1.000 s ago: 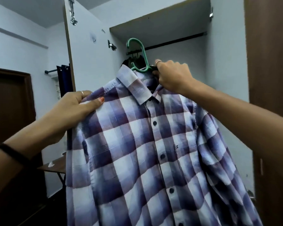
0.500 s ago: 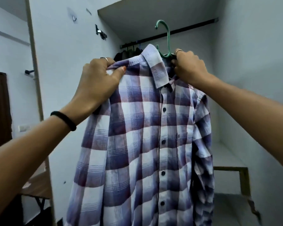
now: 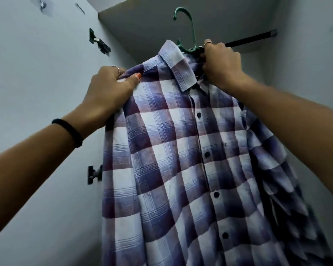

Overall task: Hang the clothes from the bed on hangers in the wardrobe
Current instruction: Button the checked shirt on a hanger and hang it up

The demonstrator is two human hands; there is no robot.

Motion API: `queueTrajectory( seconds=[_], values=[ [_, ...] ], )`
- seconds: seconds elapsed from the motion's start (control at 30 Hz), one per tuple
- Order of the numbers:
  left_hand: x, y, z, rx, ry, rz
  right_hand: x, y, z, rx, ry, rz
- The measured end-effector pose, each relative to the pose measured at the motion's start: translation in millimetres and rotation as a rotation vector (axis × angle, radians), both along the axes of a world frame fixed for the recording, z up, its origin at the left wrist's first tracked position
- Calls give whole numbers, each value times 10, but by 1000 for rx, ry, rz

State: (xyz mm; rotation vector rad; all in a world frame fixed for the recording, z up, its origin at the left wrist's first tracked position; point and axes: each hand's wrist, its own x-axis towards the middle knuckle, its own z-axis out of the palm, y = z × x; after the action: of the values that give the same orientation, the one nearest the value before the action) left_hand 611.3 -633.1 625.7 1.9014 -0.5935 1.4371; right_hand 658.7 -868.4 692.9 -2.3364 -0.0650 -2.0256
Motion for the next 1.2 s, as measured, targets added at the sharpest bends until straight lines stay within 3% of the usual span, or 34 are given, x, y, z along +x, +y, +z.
queueTrajectory(
  seconds=[0.23, 0.37, 0.53, 0.8, 1.2],
  values=[
    [1150, -83, 285, -41, -403, 73, 989, 34, 357, 101, -178, 194],
    [1787, -28, 649, -93, -457, 83, 1558, 44, 758, 206, -262, 376],
    [2625, -95, 968, -97, -477, 84, 2433, 122, 964, 262, -208, 552],
    [3722, -249, 1190, -63, -410, 100, 3636, -25, 568, 198, -51, 419],
    [4238, -609, 1423, 50, -408, 387, 4086, -236, 280, -10, 147, 130]
  ],
)
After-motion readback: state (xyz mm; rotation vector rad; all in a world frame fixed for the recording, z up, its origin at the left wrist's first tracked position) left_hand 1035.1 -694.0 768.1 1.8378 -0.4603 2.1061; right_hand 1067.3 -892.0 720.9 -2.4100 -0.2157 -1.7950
